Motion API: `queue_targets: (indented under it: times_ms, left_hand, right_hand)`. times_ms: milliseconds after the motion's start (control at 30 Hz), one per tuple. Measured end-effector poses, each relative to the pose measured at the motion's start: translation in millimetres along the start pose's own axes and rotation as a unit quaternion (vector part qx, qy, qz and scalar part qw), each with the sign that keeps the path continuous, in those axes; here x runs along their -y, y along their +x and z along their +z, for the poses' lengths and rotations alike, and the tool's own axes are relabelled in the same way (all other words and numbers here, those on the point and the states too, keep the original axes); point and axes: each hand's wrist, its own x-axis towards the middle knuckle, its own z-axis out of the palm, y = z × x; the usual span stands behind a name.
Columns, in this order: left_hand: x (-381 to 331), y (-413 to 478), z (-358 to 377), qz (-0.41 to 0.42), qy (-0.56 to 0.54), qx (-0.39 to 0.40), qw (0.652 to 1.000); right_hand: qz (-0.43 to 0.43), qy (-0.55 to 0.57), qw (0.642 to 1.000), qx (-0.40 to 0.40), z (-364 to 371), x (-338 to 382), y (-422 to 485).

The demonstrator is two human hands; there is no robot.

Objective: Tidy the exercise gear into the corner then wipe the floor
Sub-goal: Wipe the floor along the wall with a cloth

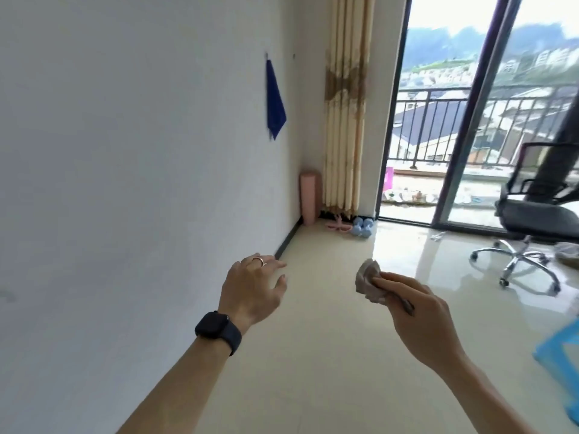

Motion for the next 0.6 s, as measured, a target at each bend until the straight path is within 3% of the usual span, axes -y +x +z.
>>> queue_targets:
  times_ms: [300,600]
  left_hand:
    - [-176,147,87,0.12,-0.043,0.027,0.991]
    - [-308,266,197,0.237,-0.06,0.065,0.968]
  right_hand:
    - [0.112,-0.084,0.981,-0.132,-156,-142,39]
    - [0.214,-0.138,0.942,-0.221,-242,-257,64]
